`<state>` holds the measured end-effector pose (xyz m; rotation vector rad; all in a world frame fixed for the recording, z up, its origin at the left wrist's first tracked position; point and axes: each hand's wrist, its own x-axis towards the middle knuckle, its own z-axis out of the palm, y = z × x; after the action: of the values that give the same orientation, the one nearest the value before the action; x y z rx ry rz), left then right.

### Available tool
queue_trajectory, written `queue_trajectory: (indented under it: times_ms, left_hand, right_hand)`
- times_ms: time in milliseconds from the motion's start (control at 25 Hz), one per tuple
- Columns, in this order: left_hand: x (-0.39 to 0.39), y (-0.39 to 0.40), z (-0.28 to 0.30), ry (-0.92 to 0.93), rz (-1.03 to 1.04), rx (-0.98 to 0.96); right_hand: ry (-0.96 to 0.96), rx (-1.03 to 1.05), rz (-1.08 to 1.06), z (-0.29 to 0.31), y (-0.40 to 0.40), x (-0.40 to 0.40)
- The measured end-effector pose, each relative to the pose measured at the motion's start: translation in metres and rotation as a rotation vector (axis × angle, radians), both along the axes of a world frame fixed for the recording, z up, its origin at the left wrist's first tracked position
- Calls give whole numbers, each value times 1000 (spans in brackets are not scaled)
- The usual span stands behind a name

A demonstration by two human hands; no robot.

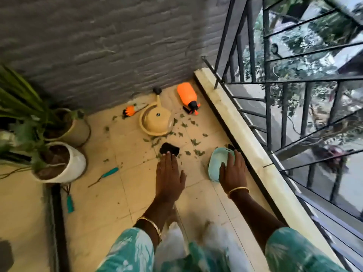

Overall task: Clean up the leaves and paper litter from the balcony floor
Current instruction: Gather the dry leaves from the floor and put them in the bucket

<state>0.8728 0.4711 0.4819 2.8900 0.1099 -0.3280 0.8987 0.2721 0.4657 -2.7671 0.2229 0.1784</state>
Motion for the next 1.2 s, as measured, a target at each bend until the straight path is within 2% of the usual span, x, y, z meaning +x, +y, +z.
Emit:
queue_trajectory:
  times_ms: [80, 200, 360, 520, 640, 720, 800, 920, 1040, 1200]
  left_hand:
    - [40, 4, -20, -21, -35, 15]
    - [98, 2, -84, 78, -117, -7]
    - [156, -16, -227, 97, -142, -1]
    - [192, -45, -384, 109, -194, 40]
    - [218, -74, -474, 62, -270, -30]
    - [234, -96, -526, -16, -306, -116]
    - [252, -113, -562, -59, -322, -202]
    - [269, -133, -588, -152, -477, -226]
    - [279, -141, -591, -212, -549, -204]
    - [291, -147, -587, -251, -585, -174]
  right_hand:
    - [43, -11, -21, -25, 6, 31]
    - [79, -2, -80, -84, 11, 84]
    - [168, 37, -172, -217, 0, 150]
    - [342, -26, -308, -374, -23, 177]
    - [403, 7, -445, -459, -33, 182]
    - [401, 133, -490, -502, -37, 185]
    - [394, 212, -480, -524, -40, 189]
    - [423, 245, -429, -533, -47, 197]
    - [470, 198, -334, -525, -50, 204]
    - [416, 129, -296, -507, -53, 200]
